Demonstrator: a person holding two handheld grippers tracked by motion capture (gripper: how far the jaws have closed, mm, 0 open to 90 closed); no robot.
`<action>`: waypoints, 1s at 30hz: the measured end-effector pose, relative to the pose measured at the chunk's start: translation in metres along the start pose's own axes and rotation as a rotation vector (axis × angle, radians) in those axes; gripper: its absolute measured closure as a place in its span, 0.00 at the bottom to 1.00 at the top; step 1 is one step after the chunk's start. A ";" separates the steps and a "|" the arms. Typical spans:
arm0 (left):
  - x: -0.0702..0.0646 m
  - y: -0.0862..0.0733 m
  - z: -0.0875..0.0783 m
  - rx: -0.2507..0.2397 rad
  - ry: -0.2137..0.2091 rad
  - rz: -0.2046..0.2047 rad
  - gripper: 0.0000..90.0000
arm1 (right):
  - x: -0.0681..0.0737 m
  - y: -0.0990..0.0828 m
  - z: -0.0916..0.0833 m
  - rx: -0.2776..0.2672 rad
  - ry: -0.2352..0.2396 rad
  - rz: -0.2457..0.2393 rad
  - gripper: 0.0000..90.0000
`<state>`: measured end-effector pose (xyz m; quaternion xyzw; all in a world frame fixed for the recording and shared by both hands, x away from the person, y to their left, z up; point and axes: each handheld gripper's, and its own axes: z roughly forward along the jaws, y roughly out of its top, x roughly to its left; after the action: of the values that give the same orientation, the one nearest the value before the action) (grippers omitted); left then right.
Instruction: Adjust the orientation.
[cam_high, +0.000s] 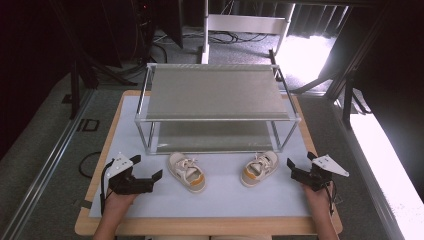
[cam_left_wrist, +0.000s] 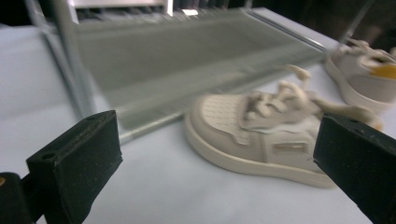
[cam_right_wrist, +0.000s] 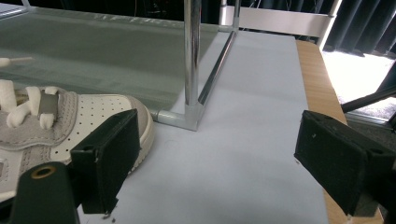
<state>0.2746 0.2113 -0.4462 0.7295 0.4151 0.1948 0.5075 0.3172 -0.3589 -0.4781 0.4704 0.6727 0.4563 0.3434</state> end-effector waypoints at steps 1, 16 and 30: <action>0.000 0.000 0.000 0.000 0.000 0.000 0.01 | 0.000 0.000 0.000 0.000 0.000 0.000 0.15; -0.047 0.042 0.015 0.189 -0.061 0.122 0.06 | -0.001 0.000 0.001 0.009 -0.009 0.016 0.16; -0.077 0.060 0.036 0.373 -0.154 0.180 0.07 | -0.001 0.000 0.001 0.012 -0.012 0.021 0.16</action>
<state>0.2796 0.1203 -0.3960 0.8575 0.3372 0.1030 0.3747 0.3188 -0.3595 -0.4781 0.4823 0.6686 0.4528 0.3398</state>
